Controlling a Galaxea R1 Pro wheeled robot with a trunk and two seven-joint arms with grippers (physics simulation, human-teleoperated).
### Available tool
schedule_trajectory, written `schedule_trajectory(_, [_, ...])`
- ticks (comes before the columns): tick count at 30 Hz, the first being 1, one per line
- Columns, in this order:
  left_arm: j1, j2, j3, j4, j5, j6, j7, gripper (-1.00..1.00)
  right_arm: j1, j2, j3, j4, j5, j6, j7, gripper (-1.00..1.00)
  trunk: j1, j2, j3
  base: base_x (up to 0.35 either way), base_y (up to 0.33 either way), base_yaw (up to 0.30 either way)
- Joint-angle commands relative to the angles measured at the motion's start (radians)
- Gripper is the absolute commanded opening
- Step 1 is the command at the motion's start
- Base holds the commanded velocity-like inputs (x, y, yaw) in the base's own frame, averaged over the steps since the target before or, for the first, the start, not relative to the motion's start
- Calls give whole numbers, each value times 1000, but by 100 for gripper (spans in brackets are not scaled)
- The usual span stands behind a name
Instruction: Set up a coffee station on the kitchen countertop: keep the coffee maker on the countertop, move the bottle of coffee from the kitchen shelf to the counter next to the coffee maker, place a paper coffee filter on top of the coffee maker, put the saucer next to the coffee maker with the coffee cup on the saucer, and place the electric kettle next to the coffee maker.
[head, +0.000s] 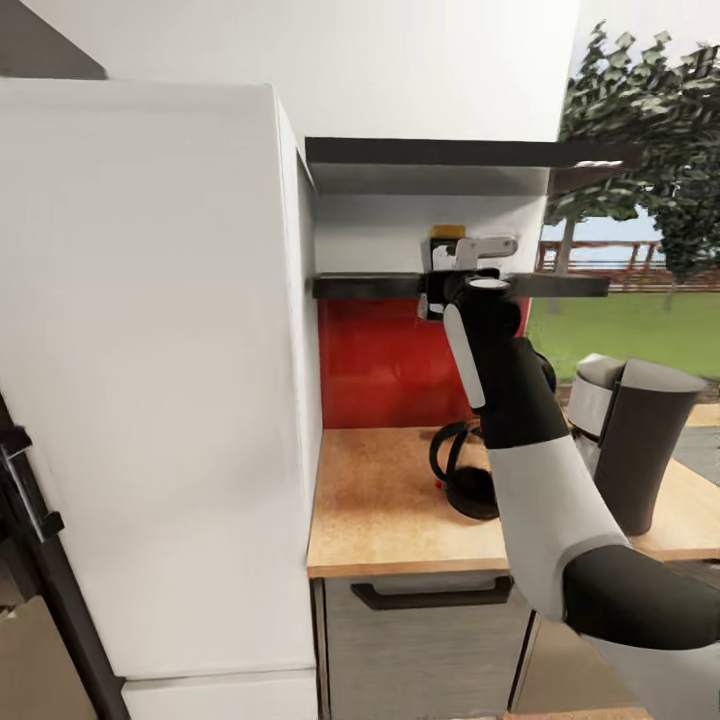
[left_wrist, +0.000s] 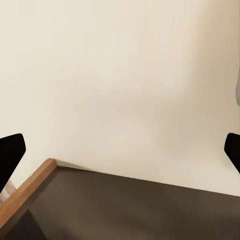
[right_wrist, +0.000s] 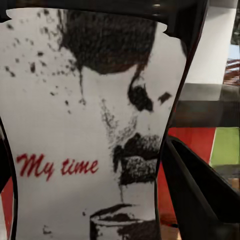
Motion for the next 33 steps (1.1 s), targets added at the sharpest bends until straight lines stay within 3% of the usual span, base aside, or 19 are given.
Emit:
schedule_trajectory(1, [0,0,4,-1,-6,1,1,100,14,0,2,-1,2,4,-6,-100,0,-1,2,-288,103,0])
schedule_trajectory(10, [-1,-2,8,-1,-4,0,1,100,139,0,1,-1,1,4,-4,-100,0,-1,11,-219,60,0])
schedule_trajectory(17, [-1,-2,8,-3,0,-6,2,100,278,0,1,0,1,-3,-1,-100,0,-1,11,-20,1,0])
schedule_trajectory(29, [-1,-2,10,-10,3,-64,3,100,351,0,2,-8,2,-32,-2,-100,0,-1,12,-20,0,-12])
schedule_trajectory(33, [-2,-5,10,-9,0,-63,5,100,382,0,3,-25,3,-74,-4,-100,0,-1,15,-239,0,-157])
